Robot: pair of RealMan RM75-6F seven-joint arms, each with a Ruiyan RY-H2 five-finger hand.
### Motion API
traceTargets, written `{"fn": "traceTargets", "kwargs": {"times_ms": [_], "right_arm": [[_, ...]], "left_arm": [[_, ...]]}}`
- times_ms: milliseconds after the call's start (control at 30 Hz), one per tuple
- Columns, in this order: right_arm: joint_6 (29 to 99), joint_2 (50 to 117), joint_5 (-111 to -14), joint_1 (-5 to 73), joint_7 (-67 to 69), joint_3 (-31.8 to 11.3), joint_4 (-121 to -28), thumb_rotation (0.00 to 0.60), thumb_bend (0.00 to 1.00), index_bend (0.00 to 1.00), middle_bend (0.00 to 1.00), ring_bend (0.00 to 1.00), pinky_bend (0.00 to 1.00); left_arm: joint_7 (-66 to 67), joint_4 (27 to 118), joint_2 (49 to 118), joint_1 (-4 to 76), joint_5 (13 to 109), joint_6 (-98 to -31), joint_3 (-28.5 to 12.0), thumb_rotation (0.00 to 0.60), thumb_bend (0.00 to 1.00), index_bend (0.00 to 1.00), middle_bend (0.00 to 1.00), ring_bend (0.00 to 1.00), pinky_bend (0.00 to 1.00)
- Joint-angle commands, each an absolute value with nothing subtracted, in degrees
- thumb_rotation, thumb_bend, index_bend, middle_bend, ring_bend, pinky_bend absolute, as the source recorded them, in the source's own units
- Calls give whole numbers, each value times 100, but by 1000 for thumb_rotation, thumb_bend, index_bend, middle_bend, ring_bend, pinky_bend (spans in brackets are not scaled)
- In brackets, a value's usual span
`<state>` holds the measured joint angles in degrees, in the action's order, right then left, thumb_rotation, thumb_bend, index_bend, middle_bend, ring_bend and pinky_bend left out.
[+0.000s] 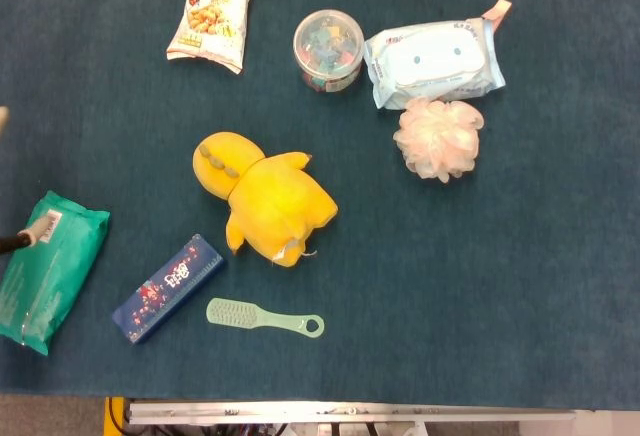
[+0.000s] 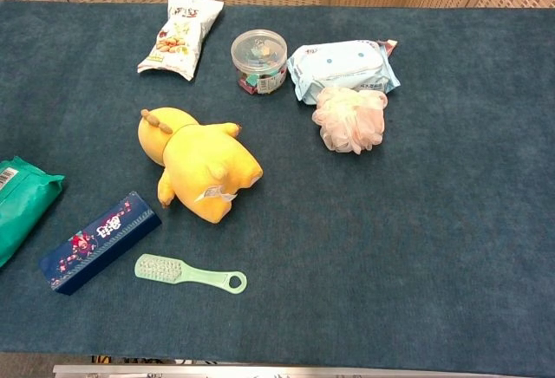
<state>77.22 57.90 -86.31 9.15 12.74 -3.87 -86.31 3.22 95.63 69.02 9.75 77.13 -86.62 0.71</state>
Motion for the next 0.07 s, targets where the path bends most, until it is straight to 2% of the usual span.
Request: {"fn": "traceTargets", "kwargs": {"times_ms": [33,67], "right_arm": [[7718,5792,-8647,931,1258,-383,-8654,600,205,395,371,247,267],[7716,5792,-8654,938,1250,-381,-8664,600,205,395,371,247,267]], "left_arm": [[310,9621,6851,823,7763,-8788,114,600,20,2,0,0,0],[298,9624,6848,790,7787,-8818,115,600,20,2,0,0,0]]}}
